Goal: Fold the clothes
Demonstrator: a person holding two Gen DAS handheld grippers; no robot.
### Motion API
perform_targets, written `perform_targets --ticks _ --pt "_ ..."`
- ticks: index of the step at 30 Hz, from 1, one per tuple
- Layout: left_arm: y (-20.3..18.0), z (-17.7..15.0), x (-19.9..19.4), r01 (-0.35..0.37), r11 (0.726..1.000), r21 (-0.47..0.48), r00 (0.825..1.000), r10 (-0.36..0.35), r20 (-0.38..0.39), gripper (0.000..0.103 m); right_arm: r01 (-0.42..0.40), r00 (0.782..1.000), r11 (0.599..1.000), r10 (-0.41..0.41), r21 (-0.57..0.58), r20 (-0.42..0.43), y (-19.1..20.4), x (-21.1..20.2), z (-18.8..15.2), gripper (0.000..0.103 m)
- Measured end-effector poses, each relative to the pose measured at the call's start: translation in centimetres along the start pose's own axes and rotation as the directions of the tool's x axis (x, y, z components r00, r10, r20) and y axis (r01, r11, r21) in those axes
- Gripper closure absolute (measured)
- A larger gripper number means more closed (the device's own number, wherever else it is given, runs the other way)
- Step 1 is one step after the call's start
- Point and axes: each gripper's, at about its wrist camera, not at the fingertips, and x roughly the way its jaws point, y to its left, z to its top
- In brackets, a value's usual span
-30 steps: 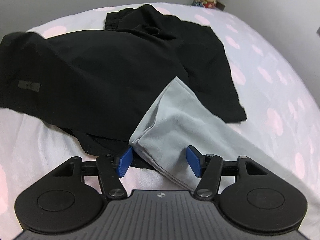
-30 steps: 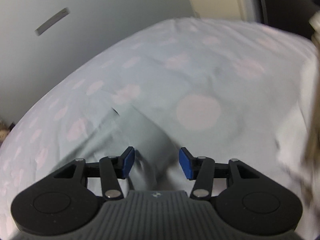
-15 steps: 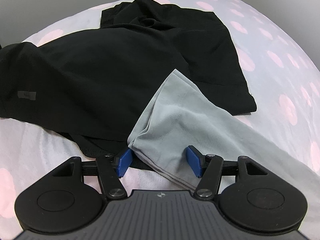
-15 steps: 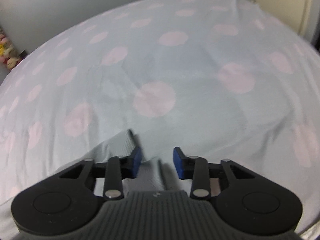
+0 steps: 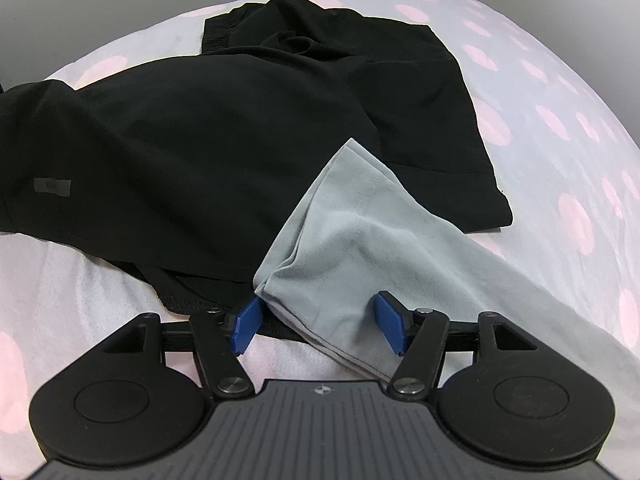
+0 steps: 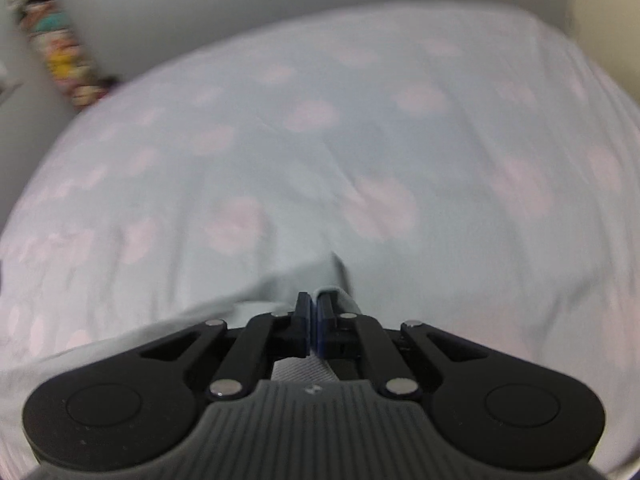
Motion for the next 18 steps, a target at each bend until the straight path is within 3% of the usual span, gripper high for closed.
perform_targets --ticks 3,6,10,18 --pt "0.0 -0.1 0.0 0.000 1.000 0.001 1.000 0.000 0.003 0.044 -0.055 0.990 0.986 0.075 -0.159 0.123 1.1 -2.0 -0.5 0.099" --pt "-0.2 -0.1 0.1 -0.011 1.000 0.003 1.000 0.011 0.002 0.044 0.042 0.983 0.968 0.005 -0.249 0.186 1.8 -1.5 -1.0 0.100" --pt "-0.5 -0.1 0.1 -0.026 1.000 0.006 1.000 0.026 0.001 0.043 0.140 0.978 0.939 -0.081 -0.315 0.192 2.5 2.2 -1.5 0.100" --pt "-1.3 -0.2 0.6 -0.050 0.999 0.014 0.999 0.050 0.012 0.036 0.217 0.975 0.922 -0.189 -0.322 0.115 0.8 8.3 -2.7 0.099"
